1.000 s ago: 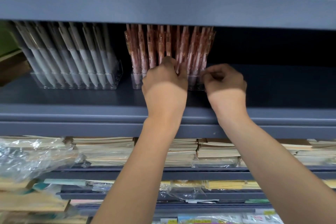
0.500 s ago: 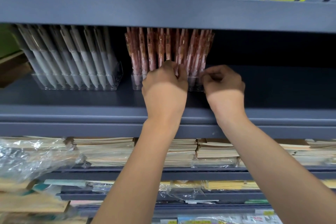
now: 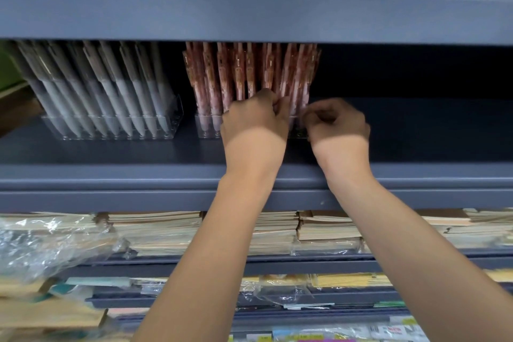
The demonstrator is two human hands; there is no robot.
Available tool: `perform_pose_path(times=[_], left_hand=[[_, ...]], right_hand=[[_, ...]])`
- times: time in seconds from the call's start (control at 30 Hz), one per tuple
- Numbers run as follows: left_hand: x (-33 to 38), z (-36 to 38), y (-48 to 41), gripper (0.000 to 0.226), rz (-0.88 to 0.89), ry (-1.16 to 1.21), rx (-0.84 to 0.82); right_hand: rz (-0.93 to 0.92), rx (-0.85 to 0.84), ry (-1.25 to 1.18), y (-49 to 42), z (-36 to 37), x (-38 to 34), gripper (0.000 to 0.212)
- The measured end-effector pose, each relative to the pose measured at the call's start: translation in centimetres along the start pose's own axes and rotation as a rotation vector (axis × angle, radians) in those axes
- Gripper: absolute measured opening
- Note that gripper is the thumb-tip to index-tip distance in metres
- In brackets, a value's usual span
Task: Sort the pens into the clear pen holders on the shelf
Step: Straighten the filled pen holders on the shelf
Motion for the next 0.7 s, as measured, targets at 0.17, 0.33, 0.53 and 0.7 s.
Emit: perform_pose_path(times=[0.17, 0.33, 0.53, 0.7], left_hand=[[0.03, 0.32, -0.35, 0.033, -0.001, -0.020, 0.001], [0.24, 0.28, -0.28, 0.035, 0.024, -0.072, -0.005], [0.52, 0.16, 0.03, 0.033, 0.025, -0.137, -0.049], [0.57, 0.09, 0.41, 0.034, 0.035, -0.100, -0.056]], right_hand=[[0.004, -0.009, -0.004, 0.11, 0.03, 0.00, 0.012], [0.002, -0.003, 0.003, 0.17, 0.02, -0.09, 0.011], [0.000, -0.011, -0.022, 0.37, 0.01, -0.11, 0.012], [0.015, -0.012, -0.026, 0.37, 0.01, 0.02, 0.013]])
Point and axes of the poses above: each hand's wrist, its own y-axis away from the middle knuckle, its own z-axis out of the palm, x = y × z, the point moved 10 cm from there along -y, towards the middle knuckle, and after that the axes turned 15 degrees about z, right-handed, at the moved point
